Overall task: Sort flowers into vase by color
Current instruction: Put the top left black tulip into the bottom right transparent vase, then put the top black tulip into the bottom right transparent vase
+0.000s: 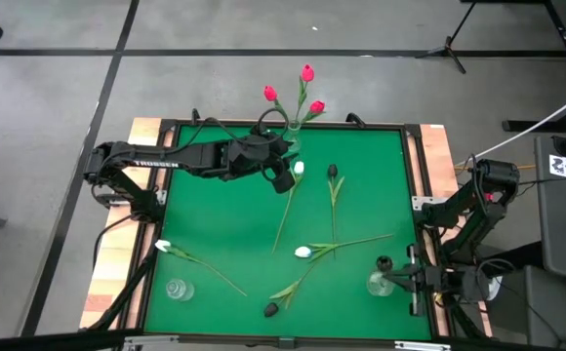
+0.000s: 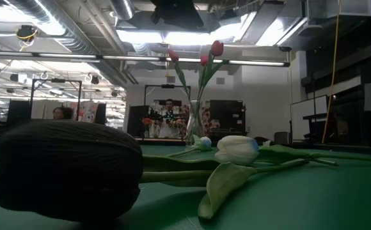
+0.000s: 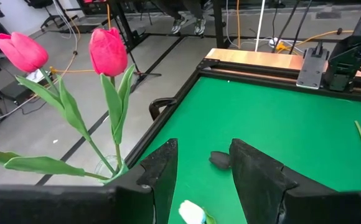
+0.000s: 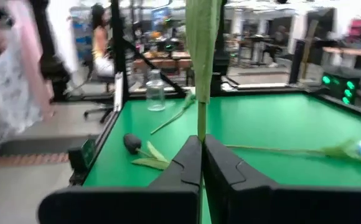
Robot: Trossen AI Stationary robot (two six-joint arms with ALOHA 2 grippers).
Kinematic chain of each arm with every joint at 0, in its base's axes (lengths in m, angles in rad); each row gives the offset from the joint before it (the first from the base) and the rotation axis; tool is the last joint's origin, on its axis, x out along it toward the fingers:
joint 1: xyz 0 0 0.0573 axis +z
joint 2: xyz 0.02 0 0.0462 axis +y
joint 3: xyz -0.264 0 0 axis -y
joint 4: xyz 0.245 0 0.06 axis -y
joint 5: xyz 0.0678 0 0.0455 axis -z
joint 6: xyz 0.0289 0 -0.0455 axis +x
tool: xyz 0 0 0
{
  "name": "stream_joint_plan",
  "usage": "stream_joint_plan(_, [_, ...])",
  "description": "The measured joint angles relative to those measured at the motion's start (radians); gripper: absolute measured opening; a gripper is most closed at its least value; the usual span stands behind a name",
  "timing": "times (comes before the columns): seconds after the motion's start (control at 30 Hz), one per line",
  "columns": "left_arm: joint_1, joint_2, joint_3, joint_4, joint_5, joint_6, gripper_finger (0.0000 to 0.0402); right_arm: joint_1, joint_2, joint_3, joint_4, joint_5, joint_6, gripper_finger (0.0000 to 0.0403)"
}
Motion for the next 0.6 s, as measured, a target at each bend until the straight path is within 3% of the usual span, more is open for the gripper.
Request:
stream_joint_plan(0.17, [0.009, 0.000, 0.000, 0.000, 0.000, 0.002, 0.0143, 0.004, 0.000, -0.006, -0.064, 0.000, 0.152, 0.0034])
stream_joint_plan(0.27, [0.011, 0.000, 0.000, 0.000, 0.000, 0.005, 0.0143, 0.003, 0.000, -0.006, -0.070, -0.043, 0.182, 0.0078])
stream_joint_plan(0.6, [0.017, 0.000, 0.000, 0.000, 0.000, 0.006, 0.0143, 0.006, 0.000, -0.006, -0.073, -0.037, 0.207, 0.0218])
